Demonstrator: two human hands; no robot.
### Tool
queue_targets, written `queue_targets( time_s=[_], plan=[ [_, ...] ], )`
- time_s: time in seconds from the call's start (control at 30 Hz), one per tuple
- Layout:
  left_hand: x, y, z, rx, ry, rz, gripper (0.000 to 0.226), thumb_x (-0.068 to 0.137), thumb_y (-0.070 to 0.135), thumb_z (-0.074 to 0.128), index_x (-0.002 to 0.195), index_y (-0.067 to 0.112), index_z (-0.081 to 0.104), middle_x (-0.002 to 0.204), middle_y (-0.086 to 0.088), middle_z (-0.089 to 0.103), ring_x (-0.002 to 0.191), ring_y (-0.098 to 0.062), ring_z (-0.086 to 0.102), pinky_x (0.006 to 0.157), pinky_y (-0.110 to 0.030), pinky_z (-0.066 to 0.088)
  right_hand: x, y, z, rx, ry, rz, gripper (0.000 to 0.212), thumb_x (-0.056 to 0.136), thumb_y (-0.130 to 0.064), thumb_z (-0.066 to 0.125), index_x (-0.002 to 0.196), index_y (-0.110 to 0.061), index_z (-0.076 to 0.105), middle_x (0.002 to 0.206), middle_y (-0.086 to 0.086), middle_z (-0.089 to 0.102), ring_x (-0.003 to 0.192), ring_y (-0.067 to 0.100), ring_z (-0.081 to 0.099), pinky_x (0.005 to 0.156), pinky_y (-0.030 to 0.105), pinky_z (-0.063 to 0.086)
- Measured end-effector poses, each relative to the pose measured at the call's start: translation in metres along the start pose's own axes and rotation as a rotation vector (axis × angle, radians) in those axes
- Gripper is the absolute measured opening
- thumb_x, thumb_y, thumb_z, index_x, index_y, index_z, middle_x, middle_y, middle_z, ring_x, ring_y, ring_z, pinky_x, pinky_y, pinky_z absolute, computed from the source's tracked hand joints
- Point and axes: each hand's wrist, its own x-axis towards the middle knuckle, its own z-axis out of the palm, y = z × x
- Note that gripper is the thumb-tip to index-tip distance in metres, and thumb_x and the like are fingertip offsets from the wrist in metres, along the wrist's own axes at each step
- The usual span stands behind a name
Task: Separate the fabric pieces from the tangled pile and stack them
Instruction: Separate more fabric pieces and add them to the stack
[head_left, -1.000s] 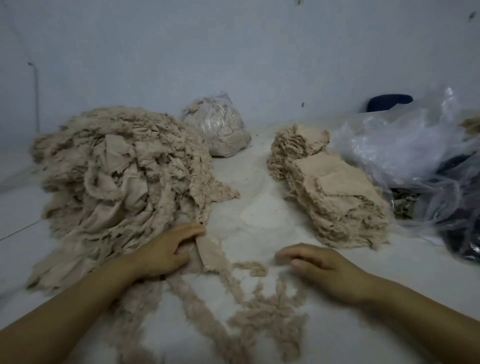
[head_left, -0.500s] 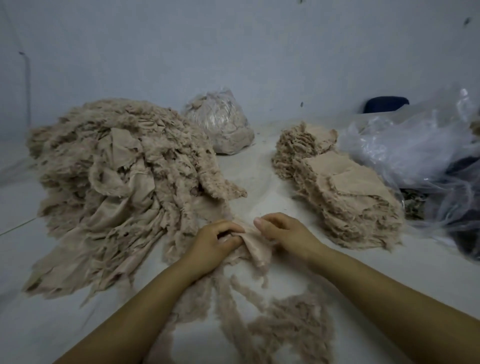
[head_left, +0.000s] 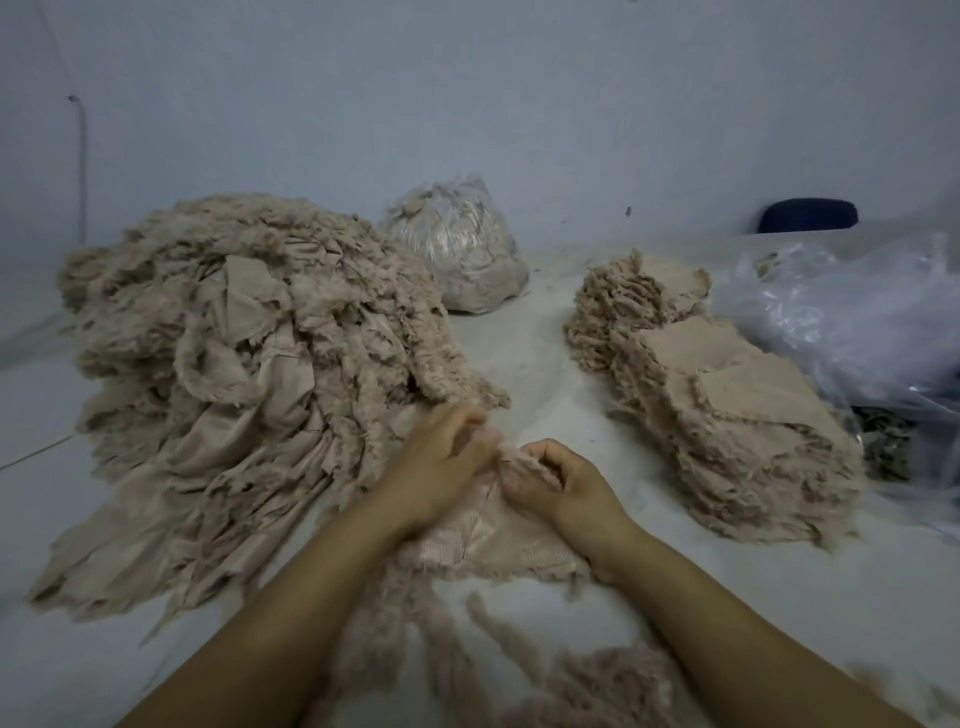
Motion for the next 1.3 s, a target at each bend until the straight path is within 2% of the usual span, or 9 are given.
queue_targets(
  time_s=[0.1,0.2,0.3,0.4,0.5,0.6,0.7,1.13,1.3],
  plan=[
    [0.005,-0.007,0.025,0.239,-0.041,0.236,0.032,0.102,0.028,0.037,0.102,0.009,0.063,0.102,0.003,0.061,0.108,-0.013,0.053,0.101,-0.023,0.026,-0.001,0.000,-0.002,0.036,0.002,-0.028,0.009,0.088,-0.015,0.067,0.087,-0.006,0.063,0.074,0.001,0.061,0.068,0.010,0.056,0.063,0.021,0.047],
    [0.004,-0.022,0.031,-0.025,0.041,0.136,0.042,0.096,0.042,0.041,0.061,0.021,0.050,0.057,0.010,0.047,0.056,-0.009,0.047,0.060,-0.030,0.037,0.001,0.001,-0.002,0.002,0.074,-0.033,0.017,0.091,-0.017,0.063,0.079,-0.007,0.058,0.068,0.003,0.052,0.064,0.016,0.046,0.059,0.024,0.041],
    [0.006,-0.023,0.036,-0.182,0.220,0.023,0.048,0.089,0.052,0.042,0.049,0.028,0.033,0.044,0.012,0.031,0.045,-0.003,0.031,0.050,-0.027,0.029,0.003,0.005,0.006,-0.033,0.183,-0.091,0.018,0.093,-0.016,0.059,0.076,-0.011,0.056,0.067,-0.005,0.052,0.064,0.009,0.046,0.059,0.019,0.041],
    [0.008,-0.026,0.028,-0.421,0.391,-0.173,0.048,0.094,0.043,0.041,0.054,0.027,0.061,0.040,0.011,0.030,0.038,0.002,0.033,0.046,-0.024,0.031,0.003,0.005,0.000,0.040,0.350,-0.096,0.024,0.095,-0.016,0.056,0.071,-0.017,0.052,0.064,-0.009,0.054,0.062,0.007,0.048,0.058,0.022,0.040],
    [0.001,-0.031,0.017,-0.442,0.311,-0.122,0.031,0.095,0.044,0.045,0.087,0.021,0.065,0.057,0.028,0.057,0.054,0.016,0.041,0.053,-0.030,0.048,0.003,0.008,-0.007,0.103,0.366,-0.029,0.022,0.098,-0.020,0.052,0.077,-0.016,0.051,0.073,0.004,0.055,0.069,0.018,0.050,0.063,0.031,0.041],
    [-0.004,-0.022,0.027,-0.254,0.000,0.004,0.031,0.083,0.053,0.063,0.069,0.024,0.064,0.056,0.024,0.058,0.055,0.003,0.047,0.052,-0.008,0.038,0.008,0.009,-0.003,0.071,0.434,-0.025,0.017,0.099,-0.020,0.050,0.083,-0.015,0.049,0.083,0.006,0.058,0.078,0.018,0.054,0.073,0.035,0.046],
    [-0.003,-0.022,0.029,-0.178,-0.199,0.039,0.043,0.078,0.043,0.071,0.050,0.018,0.051,0.049,0.012,0.037,0.050,-0.006,0.035,0.050,-0.022,0.028,0.015,0.009,-0.010,-0.002,0.550,-0.046,0.017,0.098,-0.018,0.048,0.082,-0.015,0.046,0.076,0.001,0.051,0.075,0.018,0.048,0.069,0.033,0.039],
    [-0.006,-0.034,0.012,-0.126,-0.112,0.056,0.048,0.078,0.052,0.057,0.039,0.029,0.042,0.044,0.012,0.035,0.041,-0.001,0.033,0.049,-0.017,0.031,0.016,0.006,-0.020,0.054,0.653,-0.078,0.018,0.097,-0.020,0.052,0.079,-0.022,0.052,0.072,-0.006,0.058,0.070,0.012,0.054,0.068,0.027,0.045],
    [-0.006,-0.008,0.018,0.231,0.174,0.126,0.081,0.072,0.082,0.034,0.114,0.021,0.066,0.114,0.015,0.052,0.113,-0.005,0.042,0.101,-0.027,0.030,0.009,-0.003,-0.011,0.052,0.350,-0.252,0.018,0.091,-0.011,0.062,0.078,-0.022,0.065,0.072,-0.017,0.067,0.068,-0.002,0.060,0.066,0.014,0.047]
  ],
)
